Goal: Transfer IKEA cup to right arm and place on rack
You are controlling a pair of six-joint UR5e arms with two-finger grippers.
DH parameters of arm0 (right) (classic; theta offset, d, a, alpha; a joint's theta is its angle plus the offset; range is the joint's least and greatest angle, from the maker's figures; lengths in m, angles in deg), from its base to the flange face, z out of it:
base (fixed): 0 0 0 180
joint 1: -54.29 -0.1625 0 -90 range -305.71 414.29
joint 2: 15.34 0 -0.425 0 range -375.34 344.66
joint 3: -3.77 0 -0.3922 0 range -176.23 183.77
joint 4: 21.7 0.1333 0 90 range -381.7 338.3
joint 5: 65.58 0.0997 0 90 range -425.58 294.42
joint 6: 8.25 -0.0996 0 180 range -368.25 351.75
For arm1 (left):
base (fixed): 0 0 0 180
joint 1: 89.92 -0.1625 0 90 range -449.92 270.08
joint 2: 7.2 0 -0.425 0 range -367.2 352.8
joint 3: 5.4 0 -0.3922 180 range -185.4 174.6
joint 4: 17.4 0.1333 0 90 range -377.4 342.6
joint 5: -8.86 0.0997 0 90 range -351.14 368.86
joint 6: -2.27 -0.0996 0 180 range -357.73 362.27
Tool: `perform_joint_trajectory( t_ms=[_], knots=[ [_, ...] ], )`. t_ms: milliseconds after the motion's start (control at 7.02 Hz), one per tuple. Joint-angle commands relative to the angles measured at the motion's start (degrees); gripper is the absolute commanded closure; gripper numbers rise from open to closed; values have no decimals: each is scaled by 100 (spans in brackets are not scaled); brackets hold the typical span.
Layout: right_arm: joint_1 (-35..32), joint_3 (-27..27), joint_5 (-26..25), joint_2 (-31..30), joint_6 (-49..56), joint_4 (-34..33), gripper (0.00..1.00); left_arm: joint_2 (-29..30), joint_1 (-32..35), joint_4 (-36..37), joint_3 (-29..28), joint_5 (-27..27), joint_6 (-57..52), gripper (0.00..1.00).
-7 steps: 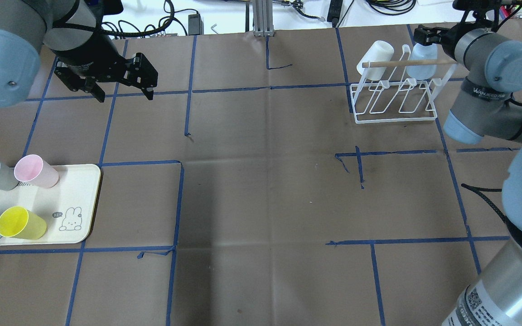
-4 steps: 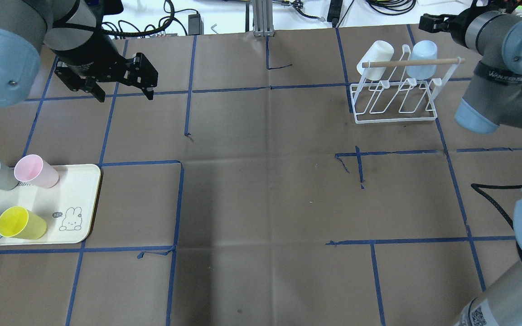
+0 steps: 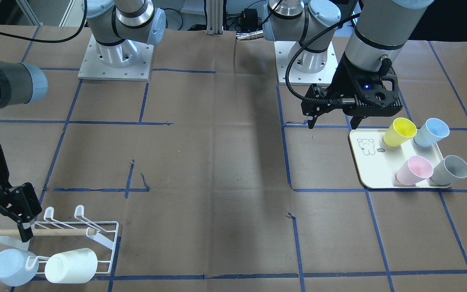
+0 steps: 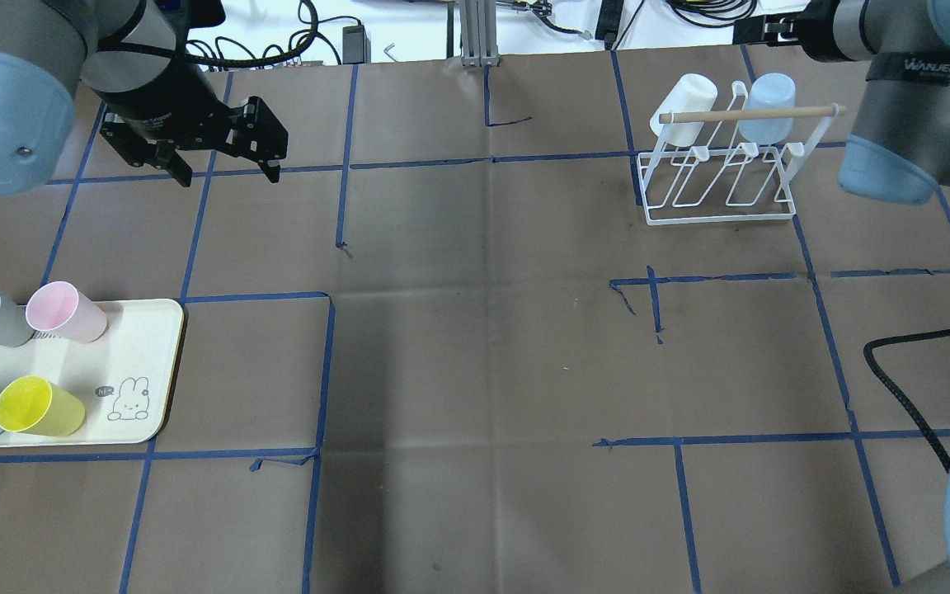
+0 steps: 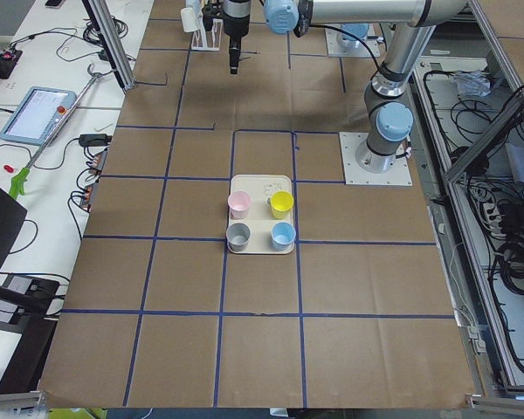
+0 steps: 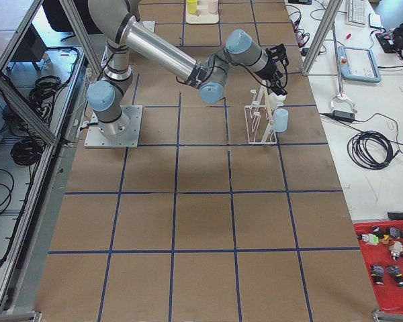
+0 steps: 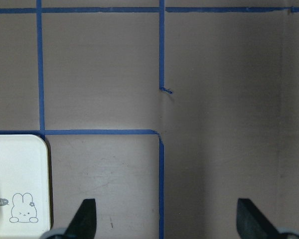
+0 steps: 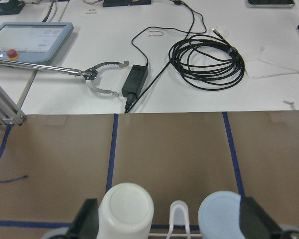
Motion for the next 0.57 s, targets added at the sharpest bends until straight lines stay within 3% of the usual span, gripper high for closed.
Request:
perform_joint_trajectory(
  t_ms=[0, 427],
  knots=[
    [-367, -250, -7, -176, -7, 1444, 0, 2, 0, 0, 1, 0, 0, 1],
    [-798, -549, -15, -633, -531, 3728, 0, 2, 0, 0, 1, 0, 0, 1]
  ],
)
